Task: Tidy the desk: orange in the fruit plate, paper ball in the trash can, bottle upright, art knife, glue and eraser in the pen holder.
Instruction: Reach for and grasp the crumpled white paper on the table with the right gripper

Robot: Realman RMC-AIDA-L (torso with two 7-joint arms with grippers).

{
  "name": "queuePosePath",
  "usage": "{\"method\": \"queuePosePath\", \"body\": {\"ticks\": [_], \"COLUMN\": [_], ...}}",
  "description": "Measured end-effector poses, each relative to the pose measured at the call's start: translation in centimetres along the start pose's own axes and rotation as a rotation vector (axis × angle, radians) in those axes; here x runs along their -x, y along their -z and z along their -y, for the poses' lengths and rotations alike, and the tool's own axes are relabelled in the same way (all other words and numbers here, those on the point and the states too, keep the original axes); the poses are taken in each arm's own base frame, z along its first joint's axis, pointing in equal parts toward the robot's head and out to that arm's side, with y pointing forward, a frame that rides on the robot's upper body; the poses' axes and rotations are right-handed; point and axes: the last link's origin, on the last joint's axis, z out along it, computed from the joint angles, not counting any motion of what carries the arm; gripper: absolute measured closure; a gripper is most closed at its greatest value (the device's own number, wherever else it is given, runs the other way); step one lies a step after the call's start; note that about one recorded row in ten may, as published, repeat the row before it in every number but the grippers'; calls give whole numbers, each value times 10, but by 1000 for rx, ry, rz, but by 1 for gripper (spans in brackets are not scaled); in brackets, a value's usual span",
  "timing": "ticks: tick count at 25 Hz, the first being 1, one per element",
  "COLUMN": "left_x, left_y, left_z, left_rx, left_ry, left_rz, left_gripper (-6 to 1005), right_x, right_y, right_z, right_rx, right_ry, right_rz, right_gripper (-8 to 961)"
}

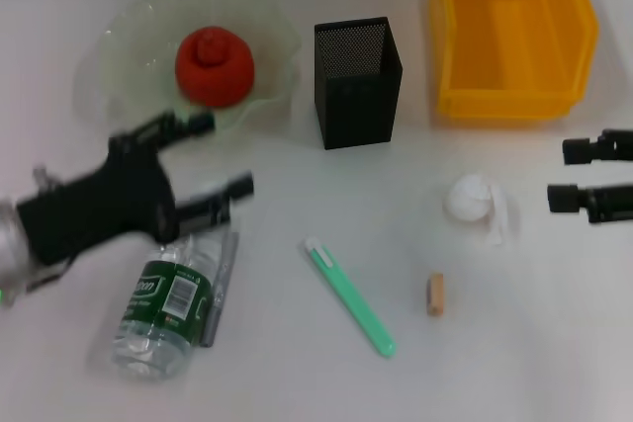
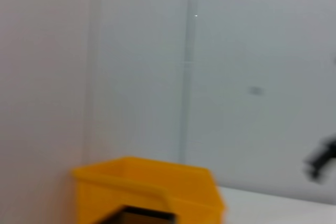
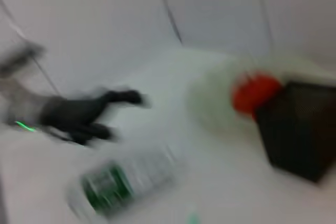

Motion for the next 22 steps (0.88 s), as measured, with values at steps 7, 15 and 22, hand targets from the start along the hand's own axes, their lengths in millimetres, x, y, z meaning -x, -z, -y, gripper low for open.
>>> {"method": "queuePosePath", "body": {"ticks": [7, 15, 22], "left_x": [18, 20, 18], "left_y": [21, 19, 16], "left_z": [-20, -19, -17], "left_rx": [-36, -37, -32], "left_ry": [65, 66, 59], "left_rz": [14, 27, 28], "left_gripper": [153, 154, 154], "right_x": [73, 63, 50], "right_y": [-48, -114, -136], "right_z": [-9, -4, 11], "right_rx": [-263, -356, -369], "right_ry": [-17, 25, 9], "right_rz": [-415, -593, -608], "right_gripper": [118, 118, 138]}}
